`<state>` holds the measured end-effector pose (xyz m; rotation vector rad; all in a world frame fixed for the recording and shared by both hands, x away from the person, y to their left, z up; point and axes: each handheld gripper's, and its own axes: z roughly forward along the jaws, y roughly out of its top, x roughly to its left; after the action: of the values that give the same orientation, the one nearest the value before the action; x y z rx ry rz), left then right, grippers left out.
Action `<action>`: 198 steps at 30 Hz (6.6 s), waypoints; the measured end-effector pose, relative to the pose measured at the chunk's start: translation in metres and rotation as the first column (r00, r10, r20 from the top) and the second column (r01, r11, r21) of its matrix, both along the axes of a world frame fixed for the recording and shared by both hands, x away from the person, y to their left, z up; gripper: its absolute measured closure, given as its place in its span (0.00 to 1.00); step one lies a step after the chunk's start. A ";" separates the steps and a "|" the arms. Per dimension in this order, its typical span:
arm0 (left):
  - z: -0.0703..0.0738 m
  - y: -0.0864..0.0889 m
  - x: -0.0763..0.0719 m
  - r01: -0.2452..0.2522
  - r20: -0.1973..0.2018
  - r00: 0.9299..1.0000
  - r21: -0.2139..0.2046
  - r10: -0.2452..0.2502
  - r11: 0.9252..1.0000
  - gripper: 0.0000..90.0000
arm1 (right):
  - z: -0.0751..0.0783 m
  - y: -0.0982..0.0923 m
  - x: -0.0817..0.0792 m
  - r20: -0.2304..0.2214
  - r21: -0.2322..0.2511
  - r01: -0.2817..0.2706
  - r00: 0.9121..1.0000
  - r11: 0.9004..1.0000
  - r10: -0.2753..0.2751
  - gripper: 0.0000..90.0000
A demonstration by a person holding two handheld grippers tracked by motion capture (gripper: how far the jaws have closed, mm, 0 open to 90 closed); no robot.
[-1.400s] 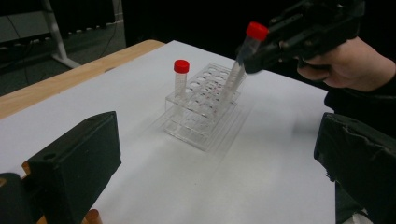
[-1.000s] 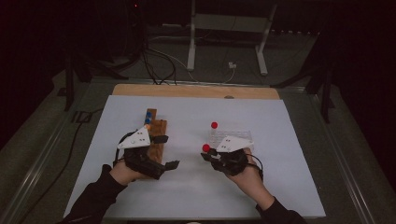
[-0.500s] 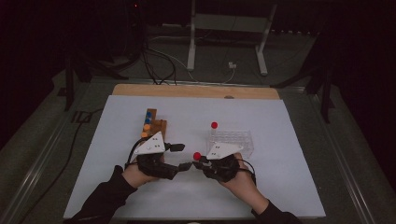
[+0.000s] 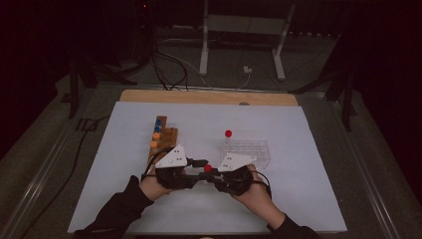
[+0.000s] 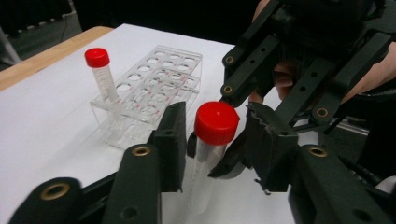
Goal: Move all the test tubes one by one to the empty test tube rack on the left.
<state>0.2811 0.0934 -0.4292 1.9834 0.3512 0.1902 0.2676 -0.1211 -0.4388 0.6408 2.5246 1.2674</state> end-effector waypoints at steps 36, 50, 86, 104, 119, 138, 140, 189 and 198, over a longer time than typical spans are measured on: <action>0.045 0.065 0.011 -0.216 0.076 0.973 -0.025 0.217 0.976 0.80 | 0.014 -0.024 0.004 0.022 0.171 0.095 0.995 0.981 -0.100 0.00; 0.058 0.107 0.009 -0.350 0.094 0.931 -0.033 0.352 0.936 0.80 | 0.017 -0.030 0.004 0.029 0.206 0.089 0.995 0.975 -0.097 0.00; 0.004 0.127 0.017 -0.442 0.024 0.897 0.068 0.442 0.894 0.80 | 0.016 -0.030 0.002 0.033 0.200 0.069 0.996 0.977 -0.077 0.00; -0.006 0.125 0.021 -0.427 -0.006 0.902 0.130 0.431 0.895 0.79 | 0.016 -0.030 0.002 0.026 0.202 0.064 0.997 0.977 -0.070 0.00; 0.015 0.119 0.007 -0.371 0.000 0.929 0.025 0.371 0.928 0.43 | 0.019 -0.034 0.005 0.035 0.203 0.070 0.996 0.977 -0.079 0.00; 0.025 0.090 -0.007 -0.228 -0.019 0.974 -0.054 0.227 0.972 0.03 | 0.020 -0.056 0.031 0.045 0.181 0.173 0.982 0.968 -0.184 0.00; 0.025 0.088 -0.008 -0.225 -0.018 0.974 -0.052 0.225 0.973 0.02 | 0.019 -0.057 0.035 0.045 0.177 0.188 0.979 0.966 -0.198 0.00; 0.015 0.072 -0.012 -0.186 -0.016 0.982 -0.010 0.186 0.982 0.02 | -0.023 -0.036 0.103 -0.045 -0.043 0.399 0.915 0.916 -0.401 0.82; 0.016 0.072 -0.012 -0.189 -0.016 0.982 -0.012 0.189 0.982 0.02 | -0.019 -0.038 0.101 -0.027 -0.024 0.401 0.915 0.916 -0.402 0.83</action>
<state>0.2695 0.1658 -0.4133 1.9383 0.5499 0.2931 0.3687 -0.1591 -0.4579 1.1140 2.2600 1.0886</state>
